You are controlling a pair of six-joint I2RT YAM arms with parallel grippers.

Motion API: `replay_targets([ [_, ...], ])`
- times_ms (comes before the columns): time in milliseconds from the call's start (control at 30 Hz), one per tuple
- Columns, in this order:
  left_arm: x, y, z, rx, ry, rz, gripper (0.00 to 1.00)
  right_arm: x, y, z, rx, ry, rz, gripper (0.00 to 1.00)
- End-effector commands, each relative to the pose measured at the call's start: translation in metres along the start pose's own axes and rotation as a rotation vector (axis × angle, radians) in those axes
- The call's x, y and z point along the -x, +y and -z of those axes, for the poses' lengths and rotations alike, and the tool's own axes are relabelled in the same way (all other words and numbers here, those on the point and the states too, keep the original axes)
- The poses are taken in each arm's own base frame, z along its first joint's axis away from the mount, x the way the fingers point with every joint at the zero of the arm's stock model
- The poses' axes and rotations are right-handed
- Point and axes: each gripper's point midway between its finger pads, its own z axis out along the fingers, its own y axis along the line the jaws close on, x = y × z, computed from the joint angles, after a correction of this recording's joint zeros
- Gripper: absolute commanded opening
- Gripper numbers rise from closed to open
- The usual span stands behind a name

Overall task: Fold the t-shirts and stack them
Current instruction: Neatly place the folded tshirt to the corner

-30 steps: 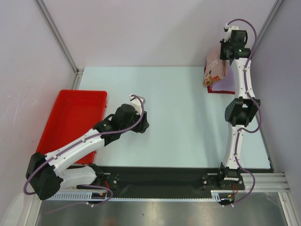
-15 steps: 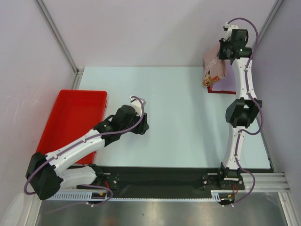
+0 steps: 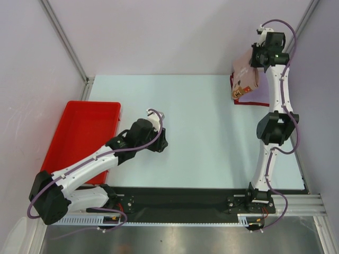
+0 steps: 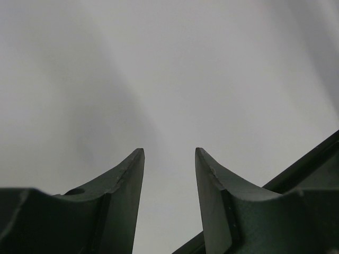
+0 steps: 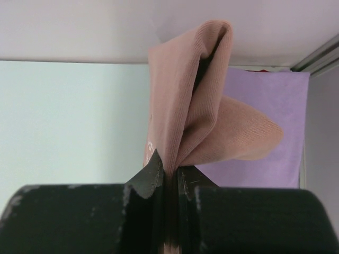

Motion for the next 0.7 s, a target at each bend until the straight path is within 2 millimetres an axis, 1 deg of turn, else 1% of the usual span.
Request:
replay_targets([
  [0,0.010,-0.008,0.003,-0.032,-0.041,0.019,0.48,0.048,-0.009,0.042,-0.026,-0.140,0.017,0.00],
  [133,0.011,-0.008,0.004,-0.032,-0.043,0.013,0.49,0.037,-0.010,0.025,-0.014,-0.114,0.015,0.00],
  [200,0.011,-0.008,0.004,-0.032,-0.043,0.014,0.49,0.037,-0.011,0.020,-0.026,-0.116,0.027,0.00],
  [300,0.009,-0.007,0.003,-0.029,-0.036,0.014,0.49,0.031,-0.023,0.010,-0.049,-0.106,0.030,0.00],
  [333,0.007,-0.006,0.003,-0.027,-0.030,0.014,0.48,0.031,-0.023,0.008,-0.036,-0.108,0.026,0.00],
  [367,0.006,-0.006,0.003,-0.027,-0.028,0.013,0.48,0.024,-0.025,0.000,-0.031,-0.093,0.025,0.00],
  [433,0.003,-0.005,0.003,-0.024,-0.021,0.009,0.48,0.022,-0.028,-0.006,-0.040,-0.091,0.039,0.00],
  [467,0.003,-0.004,0.003,-0.023,-0.018,0.008,0.48,0.018,-0.030,-0.012,-0.044,-0.084,0.042,0.00],
  [500,0.002,-0.004,0.003,-0.022,-0.014,0.007,0.48,0.019,-0.032,-0.014,-0.045,-0.089,0.048,0.00],
  [600,-0.001,-0.003,0.001,-0.019,-0.008,0.005,0.48,0.012,-0.045,-0.024,-0.074,-0.076,0.049,0.00],
  [633,-0.002,-0.003,0.000,-0.019,-0.007,0.004,0.48,0.009,-0.053,-0.024,-0.085,-0.073,0.046,0.00],
  [667,-0.004,-0.002,-0.001,-0.017,-0.001,0.007,0.48,0.009,-0.056,-0.025,-0.092,-0.075,0.045,0.00],
])
